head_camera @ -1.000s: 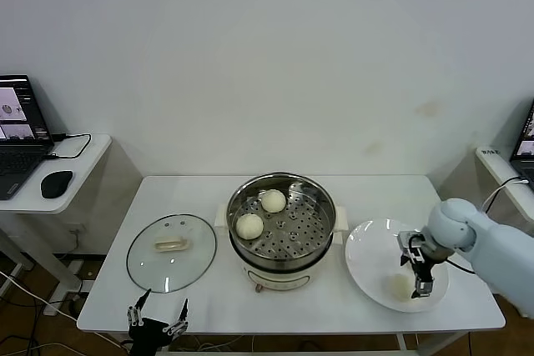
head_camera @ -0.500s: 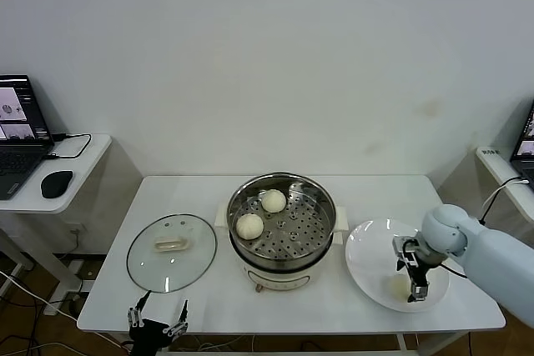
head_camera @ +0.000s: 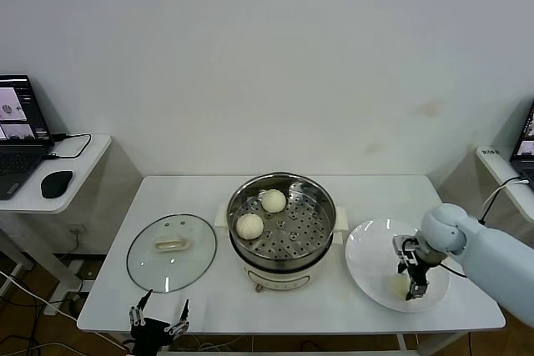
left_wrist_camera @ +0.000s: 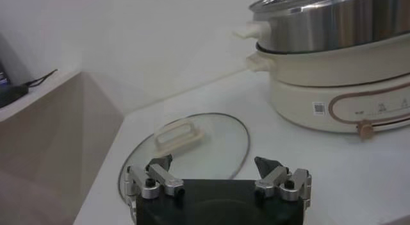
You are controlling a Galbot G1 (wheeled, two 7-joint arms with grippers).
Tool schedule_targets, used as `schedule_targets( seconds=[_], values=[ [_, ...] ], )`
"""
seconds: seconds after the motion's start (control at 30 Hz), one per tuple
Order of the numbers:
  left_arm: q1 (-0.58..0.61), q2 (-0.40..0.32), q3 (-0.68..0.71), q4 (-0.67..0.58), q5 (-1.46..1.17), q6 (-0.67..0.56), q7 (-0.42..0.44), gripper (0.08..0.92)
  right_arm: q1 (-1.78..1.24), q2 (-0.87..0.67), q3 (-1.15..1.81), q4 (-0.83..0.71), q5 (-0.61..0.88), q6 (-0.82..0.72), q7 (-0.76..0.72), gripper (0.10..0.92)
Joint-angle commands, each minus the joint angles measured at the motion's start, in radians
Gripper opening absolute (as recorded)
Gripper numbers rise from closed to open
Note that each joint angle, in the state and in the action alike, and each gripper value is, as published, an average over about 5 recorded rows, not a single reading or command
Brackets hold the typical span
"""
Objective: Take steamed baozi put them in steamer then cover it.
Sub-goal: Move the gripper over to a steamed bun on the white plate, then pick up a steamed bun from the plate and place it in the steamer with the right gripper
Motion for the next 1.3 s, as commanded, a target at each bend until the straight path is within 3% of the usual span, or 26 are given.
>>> schedule_targets(
  seconds=[0.03, 0.27, 0.43, 0.67, 0.87, 0.97, 1.1, 1.3],
  values=[
    [-0.005, -0.003, 0.005, 0.002, 0.001, 0.001, 0.000, 0.823, 0.021, -0.010, -0.002, 0.000, 0.010, -0.001, -0.010, 0.602],
    [-0.020, -0.007, 0.019, 0.000, 0.005, -0.001, -0.001, 0.823, 0.158, -0.043, -0.011, 0.026, 0.095, -0.015, -0.023, 0.586],
    [-0.040, -0.013, 0.021, 0.004, 0.005, -0.003, -0.012, 0.823, 0.429, -0.041, -0.172, 0.035, 0.212, -0.027, -0.035, 0.585],
    [-0.043, -0.009, 0.005, 0.003, 0.000, -0.022, -0.039, 0.823, 0.839, 0.142, -0.402, -0.033, 0.377, -0.039, -0.050, 0.585],
    [-0.039, -0.007, -0.010, 0.001, 0.002, -0.041, -0.073, 0.823, 0.951, 0.327, -0.444, -0.105, 0.506, -0.031, -0.075, 0.587],
    [-0.036, -0.010, -0.011, 0.000, 0.006, -0.047, -0.084, 0.823, 0.955, 0.413, -0.437, -0.168, 0.552, 0.035, -0.103, 0.586],
    [-0.032, -0.017, -0.013, -0.010, 0.014, -0.054, -0.091, 0.823, 0.955, 0.507, -0.453, -0.254, 0.612, 0.260, -0.128, 0.585],
    [-0.021, -0.022, -0.021, -0.024, 0.019, -0.066, -0.102, 0.823, 0.936, 0.547, -0.483, -0.194, 0.475, 0.469, -0.114, 0.585]
  ],
)
